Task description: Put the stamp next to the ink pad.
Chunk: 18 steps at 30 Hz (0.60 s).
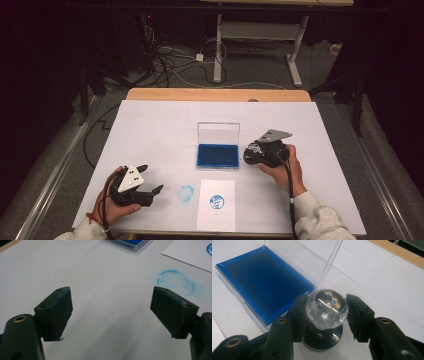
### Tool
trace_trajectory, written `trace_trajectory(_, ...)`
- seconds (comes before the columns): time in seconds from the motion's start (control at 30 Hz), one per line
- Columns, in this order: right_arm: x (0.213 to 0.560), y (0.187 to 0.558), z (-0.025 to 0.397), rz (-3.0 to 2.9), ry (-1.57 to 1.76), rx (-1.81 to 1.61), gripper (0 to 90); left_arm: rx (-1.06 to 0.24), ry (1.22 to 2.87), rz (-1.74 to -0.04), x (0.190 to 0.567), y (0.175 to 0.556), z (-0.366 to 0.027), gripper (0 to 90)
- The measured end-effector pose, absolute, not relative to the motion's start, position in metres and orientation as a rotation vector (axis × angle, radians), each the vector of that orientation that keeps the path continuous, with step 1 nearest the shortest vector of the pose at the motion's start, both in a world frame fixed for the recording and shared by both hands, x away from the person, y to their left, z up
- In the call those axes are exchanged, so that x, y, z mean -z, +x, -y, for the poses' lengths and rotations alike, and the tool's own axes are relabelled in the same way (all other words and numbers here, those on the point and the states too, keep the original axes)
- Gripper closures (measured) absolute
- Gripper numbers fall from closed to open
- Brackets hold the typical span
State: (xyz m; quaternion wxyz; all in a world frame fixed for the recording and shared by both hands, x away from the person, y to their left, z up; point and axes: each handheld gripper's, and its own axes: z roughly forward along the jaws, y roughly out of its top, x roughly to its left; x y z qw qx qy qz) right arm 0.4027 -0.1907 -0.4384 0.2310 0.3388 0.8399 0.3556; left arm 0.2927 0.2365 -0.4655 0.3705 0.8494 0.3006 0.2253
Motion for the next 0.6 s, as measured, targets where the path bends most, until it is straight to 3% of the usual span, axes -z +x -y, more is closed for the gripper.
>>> trace_trajectory(0.6, 0.407, 0.395, 0.194, -2.189, 0.888, -1.084, 39.9, -0.58, 2.189, -0.768, 0.466, 0.293, -0.236, 17.6)
